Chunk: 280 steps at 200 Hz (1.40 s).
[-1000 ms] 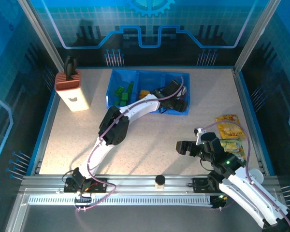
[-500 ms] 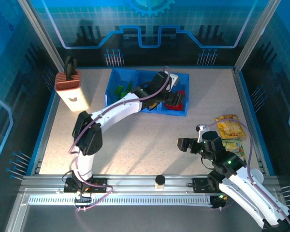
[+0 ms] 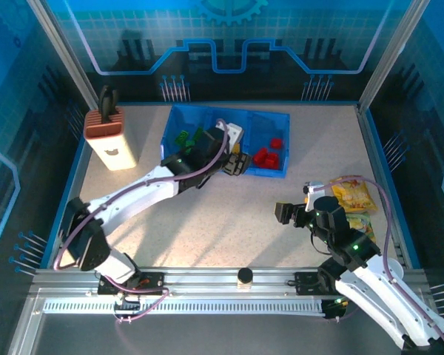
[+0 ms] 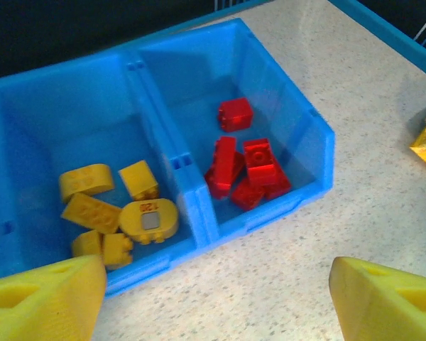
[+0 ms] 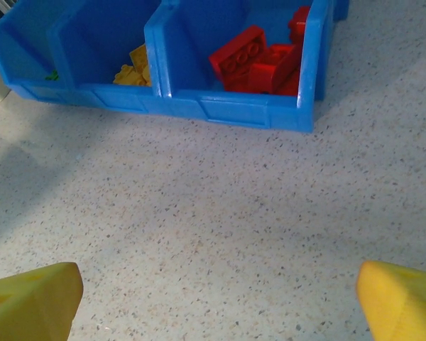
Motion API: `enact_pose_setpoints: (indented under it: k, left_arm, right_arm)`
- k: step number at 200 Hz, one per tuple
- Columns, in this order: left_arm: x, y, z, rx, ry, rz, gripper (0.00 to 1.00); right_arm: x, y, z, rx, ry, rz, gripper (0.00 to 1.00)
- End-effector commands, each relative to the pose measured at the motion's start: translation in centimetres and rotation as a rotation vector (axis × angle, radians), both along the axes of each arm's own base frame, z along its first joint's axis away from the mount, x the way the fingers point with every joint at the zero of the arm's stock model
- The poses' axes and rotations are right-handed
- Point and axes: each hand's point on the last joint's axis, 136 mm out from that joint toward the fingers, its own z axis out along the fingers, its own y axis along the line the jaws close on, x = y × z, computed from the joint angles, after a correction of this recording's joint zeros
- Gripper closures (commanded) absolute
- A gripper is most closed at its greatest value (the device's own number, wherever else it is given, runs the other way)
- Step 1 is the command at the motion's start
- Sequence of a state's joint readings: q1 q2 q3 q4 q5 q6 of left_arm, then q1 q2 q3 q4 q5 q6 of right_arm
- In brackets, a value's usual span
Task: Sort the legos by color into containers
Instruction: Reset both arms
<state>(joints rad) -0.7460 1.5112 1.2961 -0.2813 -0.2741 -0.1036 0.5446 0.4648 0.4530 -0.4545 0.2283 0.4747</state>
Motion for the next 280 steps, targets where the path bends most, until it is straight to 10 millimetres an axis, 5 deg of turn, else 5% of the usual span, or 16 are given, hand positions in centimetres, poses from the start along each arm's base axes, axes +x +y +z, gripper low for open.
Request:
enact_pose_setpoints:
  k: [1,153,191,280]
  left_arm:
    - [-0.3,2.8,1.5,0.019,-0.09,0.066,0.16]
    - [-5.9,17.0,0.1,0.108,-0.288,0.411,0.1]
    - [-6.7,19.4,-0.6,0.141,-0.381,0.48,0.01]
    - [-7.8,23.2,-2.6,0.247,-0.446,0.638,0.01]
  right_arm:
    - [0.7,-0.4,2.2,-0.022,-0.084,-0.017,0.0]
    - [0.1,-5.0,1.9,-0.091,-0.195,-0.204,0.0]
    - [0.3,-6.5,1.6,-0.134,-0.2,-0.279,0.0]
    - [0.6,-9.2,0.7,-0.228,-0.238,-0.419,0.0]
